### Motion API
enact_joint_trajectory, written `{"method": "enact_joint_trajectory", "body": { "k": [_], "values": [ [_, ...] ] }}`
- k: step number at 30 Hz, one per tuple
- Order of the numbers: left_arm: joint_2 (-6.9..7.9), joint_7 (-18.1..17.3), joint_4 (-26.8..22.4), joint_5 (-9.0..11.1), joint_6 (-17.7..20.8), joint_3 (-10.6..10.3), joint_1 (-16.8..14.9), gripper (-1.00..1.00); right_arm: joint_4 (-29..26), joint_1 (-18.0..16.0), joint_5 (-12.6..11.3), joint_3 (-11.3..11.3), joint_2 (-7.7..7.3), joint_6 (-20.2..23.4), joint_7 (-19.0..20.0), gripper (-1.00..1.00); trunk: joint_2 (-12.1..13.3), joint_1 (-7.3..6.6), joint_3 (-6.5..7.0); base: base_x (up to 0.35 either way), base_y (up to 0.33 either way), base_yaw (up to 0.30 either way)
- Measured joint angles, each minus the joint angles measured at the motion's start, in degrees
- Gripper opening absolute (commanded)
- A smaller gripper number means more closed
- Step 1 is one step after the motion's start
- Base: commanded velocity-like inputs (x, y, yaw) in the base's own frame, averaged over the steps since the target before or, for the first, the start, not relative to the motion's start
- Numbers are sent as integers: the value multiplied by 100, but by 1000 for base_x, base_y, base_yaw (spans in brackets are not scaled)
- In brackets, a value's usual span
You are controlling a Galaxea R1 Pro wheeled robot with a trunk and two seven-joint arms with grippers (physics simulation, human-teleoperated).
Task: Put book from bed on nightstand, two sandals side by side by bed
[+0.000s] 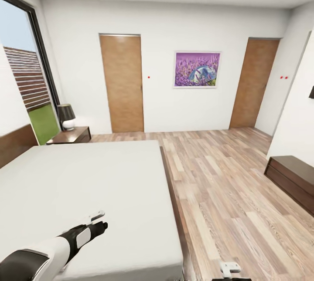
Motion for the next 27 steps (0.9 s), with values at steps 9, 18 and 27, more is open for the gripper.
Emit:
{"method": "enact_joint_trajectory", "body": {
  "k": [9, 18, 27],
  "values": [
    [8, 0, -1, 0, 1, 1, 1, 100, 0, 0, 0, 4, 0, 0, 6, 100, 0, 0, 0, 0, 174, -291],
    [10, 0, -2, 1, 1, 2, 2, 100, 0, 2, 1, 5, 1, 2, 6, 100, 0, 0, 0, 0, 32, -79],
    [10, 0, -1, 1, 0, 7, 1, 100, 0, 0, 1, 6, 1, 2, 8, 100, 0, 0, 0, 0, 177, -6]
  ]
}}
